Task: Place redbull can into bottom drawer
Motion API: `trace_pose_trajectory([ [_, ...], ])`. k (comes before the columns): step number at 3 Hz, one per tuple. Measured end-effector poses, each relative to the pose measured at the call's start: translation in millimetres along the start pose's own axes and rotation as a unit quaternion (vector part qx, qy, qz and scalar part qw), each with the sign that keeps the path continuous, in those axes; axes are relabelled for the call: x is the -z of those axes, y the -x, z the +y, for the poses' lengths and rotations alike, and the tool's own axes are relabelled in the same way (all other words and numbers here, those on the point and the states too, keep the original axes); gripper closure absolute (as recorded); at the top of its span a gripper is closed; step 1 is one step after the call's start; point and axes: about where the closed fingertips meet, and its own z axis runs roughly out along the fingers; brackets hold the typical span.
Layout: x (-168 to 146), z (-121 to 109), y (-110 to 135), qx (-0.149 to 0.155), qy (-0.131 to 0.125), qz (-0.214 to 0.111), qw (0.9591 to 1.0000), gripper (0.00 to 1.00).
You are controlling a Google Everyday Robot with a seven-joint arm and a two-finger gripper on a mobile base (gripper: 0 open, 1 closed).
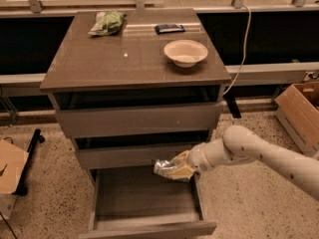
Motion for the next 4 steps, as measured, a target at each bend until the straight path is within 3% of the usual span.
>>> trace_pose_trajectory([
  [1,-21,-13,-64,-0.074,-0.010,-0.059,0.9955,1.00],
  [2,-55,0,-97,-0.110,0.015,-0.073,0.9911,1.00],
  [3,-52,-11,-92,-0.092,-0.002,-0.066,0.9935,1.00],
  [4,-95,-38,-125,-0.079,-0.019,-0.073,0.9941,1.00],
])
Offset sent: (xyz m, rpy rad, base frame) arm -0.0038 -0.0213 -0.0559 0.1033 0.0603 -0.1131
